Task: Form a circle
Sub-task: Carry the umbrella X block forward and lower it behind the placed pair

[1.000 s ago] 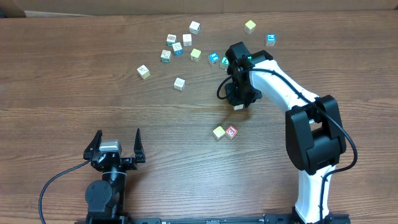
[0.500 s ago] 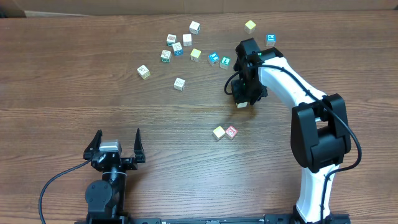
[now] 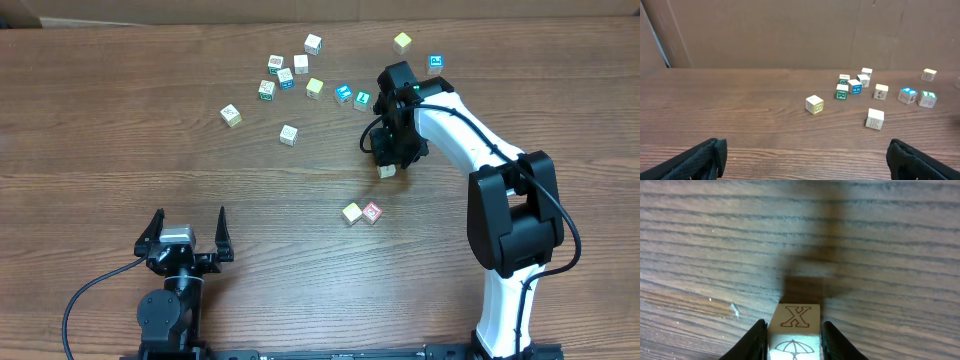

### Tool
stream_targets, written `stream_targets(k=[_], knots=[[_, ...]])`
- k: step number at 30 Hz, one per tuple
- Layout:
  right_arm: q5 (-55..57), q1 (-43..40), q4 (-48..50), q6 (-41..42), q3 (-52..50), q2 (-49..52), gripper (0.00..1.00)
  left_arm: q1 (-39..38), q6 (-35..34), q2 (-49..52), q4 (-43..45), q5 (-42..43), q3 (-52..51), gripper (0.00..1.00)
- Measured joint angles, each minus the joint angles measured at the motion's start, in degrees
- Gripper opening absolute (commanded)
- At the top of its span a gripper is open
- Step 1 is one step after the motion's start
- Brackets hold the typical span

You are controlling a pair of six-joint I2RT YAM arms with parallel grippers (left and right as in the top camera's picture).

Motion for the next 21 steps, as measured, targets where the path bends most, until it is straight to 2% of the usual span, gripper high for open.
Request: stream_targets(k=[21], knots=[[-4.28, 1.07, -3.19, 0.17, 0.00, 0.00, 0.28, 0.00, 0.00, 0.00, 0.00, 0.00, 0.00, 1.00]])
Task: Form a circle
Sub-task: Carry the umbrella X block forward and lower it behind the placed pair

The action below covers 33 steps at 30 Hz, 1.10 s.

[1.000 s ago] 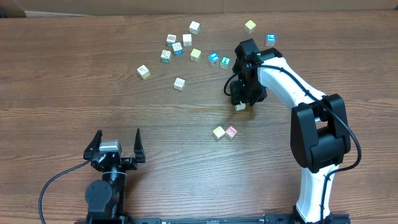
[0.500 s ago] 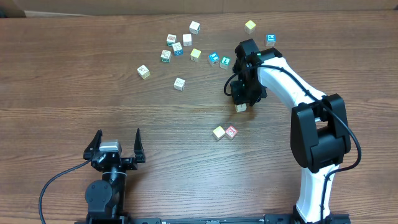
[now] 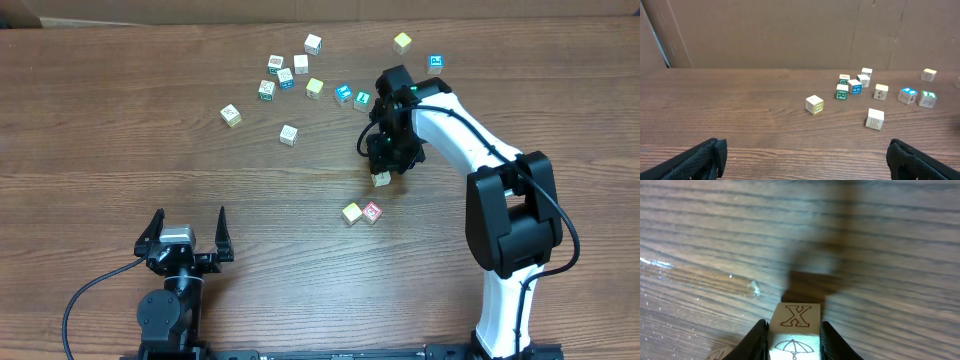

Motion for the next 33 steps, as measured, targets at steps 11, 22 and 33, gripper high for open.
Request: stream_targets(k=[11, 22, 33], knots=[[1.66, 2.56, -1.18, 0.02, 0.00, 0.00, 0.29, 0.00, 0.00, 0.00, 0.00, 0.00, 0.00, 1.00], [3.58, 2.64, -2.93, 0.00, 0.00, 0.00, 0.29, 0.00, 0.00, 0.00, 0.00, 0.00, 0.00, 1.00], [4.37, 3.87, -2.54, 0.02, -0.02, 0.00, 0.29, 0.00, 0.00, 0.00, 0.00, 0.00, 0.00, 1.00]])
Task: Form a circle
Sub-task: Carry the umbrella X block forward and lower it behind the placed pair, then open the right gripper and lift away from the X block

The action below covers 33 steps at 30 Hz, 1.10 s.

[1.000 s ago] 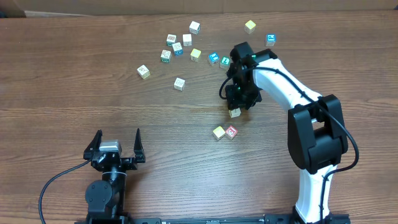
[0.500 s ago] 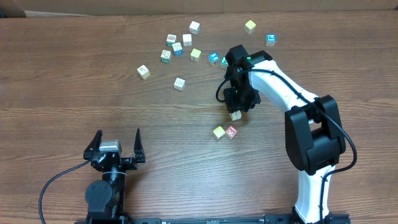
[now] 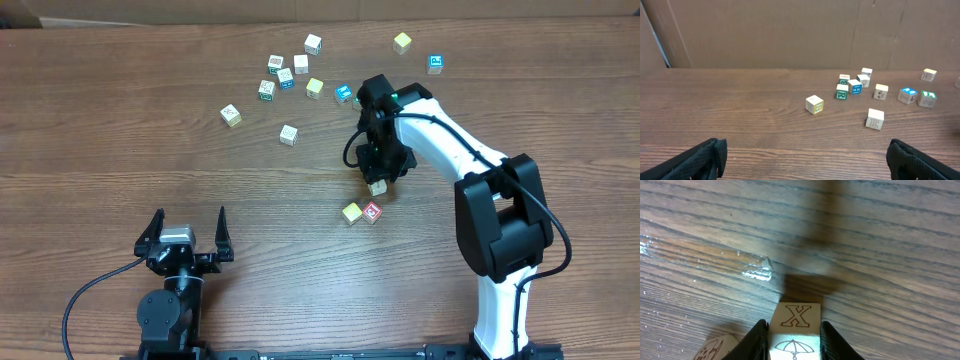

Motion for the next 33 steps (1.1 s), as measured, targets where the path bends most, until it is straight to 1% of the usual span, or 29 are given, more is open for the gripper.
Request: stream_targets(k=[5, 9, 13, 18, 21, 33], knots=[[0.22, 0.07, 4.13, 0.66, -1.18, -0.04, 0.29, 0.00, 0.00, 0.00, 0.00, 0.00, 0.00, 1.00], [0.22, 0.07, 4.48, 1.01, -1.49, -0.07, 0.31, 0.02, 0.00, 0.00, 0.00, 0.00, 0.00, 0.99], [0.46, 0.15, 3.13, 1.16, -2.23, -0.04, 0.44, 0.00, 0.00, 0.00, 0.00, 0.00, 0.00, 1.00], [0.68, 0.15, 3.26, 1.38, -2.80, -0.04, 0.55, 0.00, 0.00, 0.00, 0.00, 0.00, 0.00, 1.00], [0.72, 0.15, 3.52, 1.38, -2.80, -0.04, 0.60, 0.00, 0.00, 0.00, 0.00, -0.02, 0.00, 0.99], [2.25, 0.13, 1.01, 2.99, 1.75, -0.04, 0.61, 0.00, 0.00, 0.00, 0.00, 0.00, 0.00, 1.00]])
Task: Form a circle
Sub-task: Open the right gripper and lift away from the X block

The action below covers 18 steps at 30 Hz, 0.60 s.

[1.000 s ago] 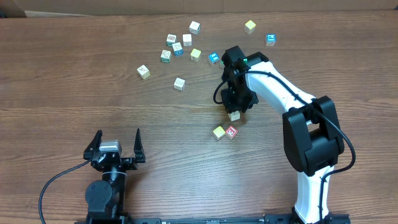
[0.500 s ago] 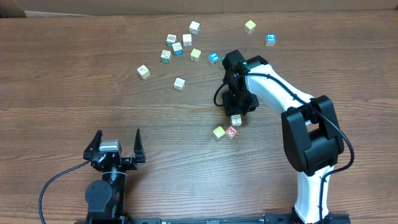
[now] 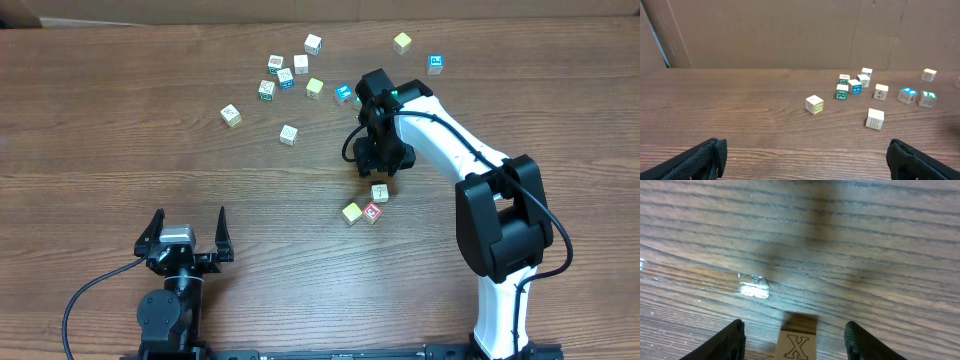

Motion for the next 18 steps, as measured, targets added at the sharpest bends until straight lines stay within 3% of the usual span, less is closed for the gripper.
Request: stream_targets(k=[9, 11, 12, 18], knots=[[0.98, -3.28, -1.07, 6.21, 0.09, 0.00, 0.53, 0.00, 0.00, 0.00, 0.00, 0.00, 0.00, 1.00], [1.01, -4.96, -2.27, 7.45, 0.09, 0.00, 0.42, 0.00, 0.00, 0.00, 0.00, 0.00, 0.00, 1.00], [1.05, -5.84, -3.17, 7.78, 0.09, 0.00, 0.30, 0.00, 0.00, 0.00, 0.00, 0.00, 0.00, 1.00], [1.60, -8.76, -8.33, 9.62, 0.09, 0.00, 0.11, 0.00, 0.00, 0.00, 0.00, 0.00, 0.00, 0.99]])
